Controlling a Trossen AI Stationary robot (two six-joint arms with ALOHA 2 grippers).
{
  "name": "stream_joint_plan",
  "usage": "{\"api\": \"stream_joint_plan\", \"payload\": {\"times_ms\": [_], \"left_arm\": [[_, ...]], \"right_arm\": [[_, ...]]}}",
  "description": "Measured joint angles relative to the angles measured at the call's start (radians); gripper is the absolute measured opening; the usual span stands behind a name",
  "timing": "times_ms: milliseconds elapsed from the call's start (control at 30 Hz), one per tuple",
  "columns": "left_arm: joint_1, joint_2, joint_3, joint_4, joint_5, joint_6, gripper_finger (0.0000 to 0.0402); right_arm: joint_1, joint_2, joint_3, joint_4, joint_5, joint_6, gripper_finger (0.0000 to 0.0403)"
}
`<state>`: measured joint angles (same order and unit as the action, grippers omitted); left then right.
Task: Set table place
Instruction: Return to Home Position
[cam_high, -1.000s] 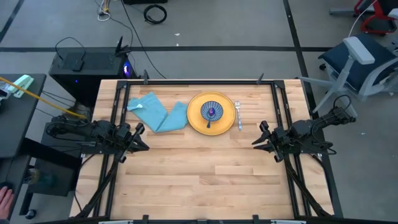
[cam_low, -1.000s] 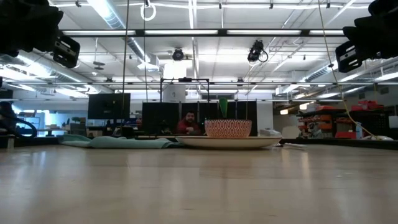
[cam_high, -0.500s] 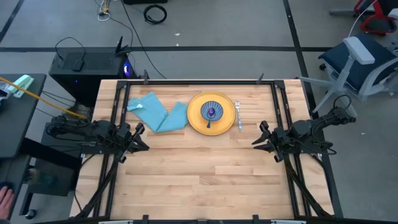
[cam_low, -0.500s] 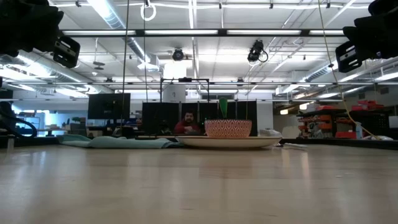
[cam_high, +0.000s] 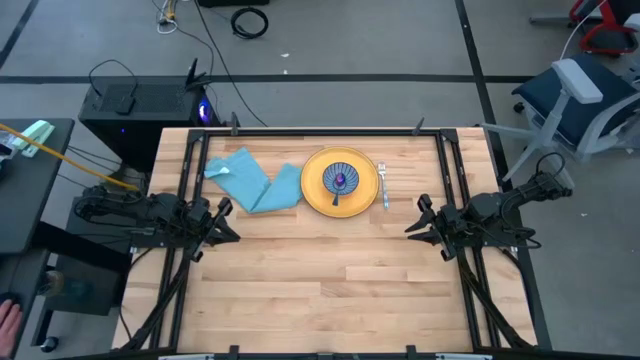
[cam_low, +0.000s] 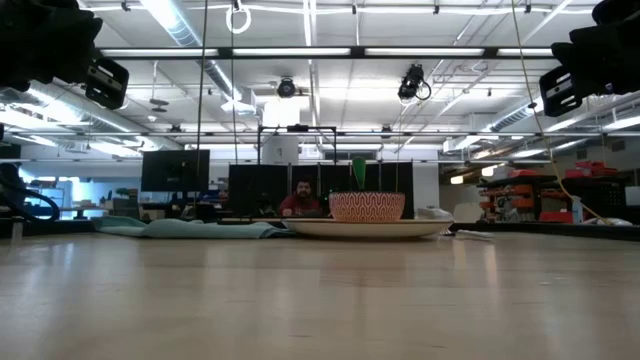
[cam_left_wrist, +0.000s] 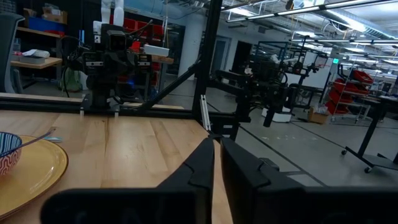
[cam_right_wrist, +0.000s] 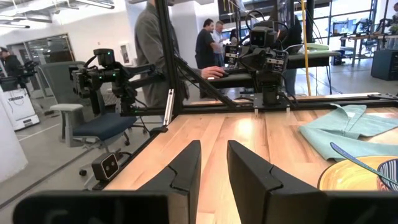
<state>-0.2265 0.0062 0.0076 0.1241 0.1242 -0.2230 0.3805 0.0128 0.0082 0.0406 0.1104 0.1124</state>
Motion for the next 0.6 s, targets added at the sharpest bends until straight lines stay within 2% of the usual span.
{"api": "stream_joint_plan", "payload": {"times_ms": [600], "left_arm": [[0.0, 0.0, 0.0, 0.0, 0.0, 0.0, 0.003]], "right_arm": [[0.0, 0.0, 0.0, 0.0, 0.0, 0.0, 0.0085]]}}
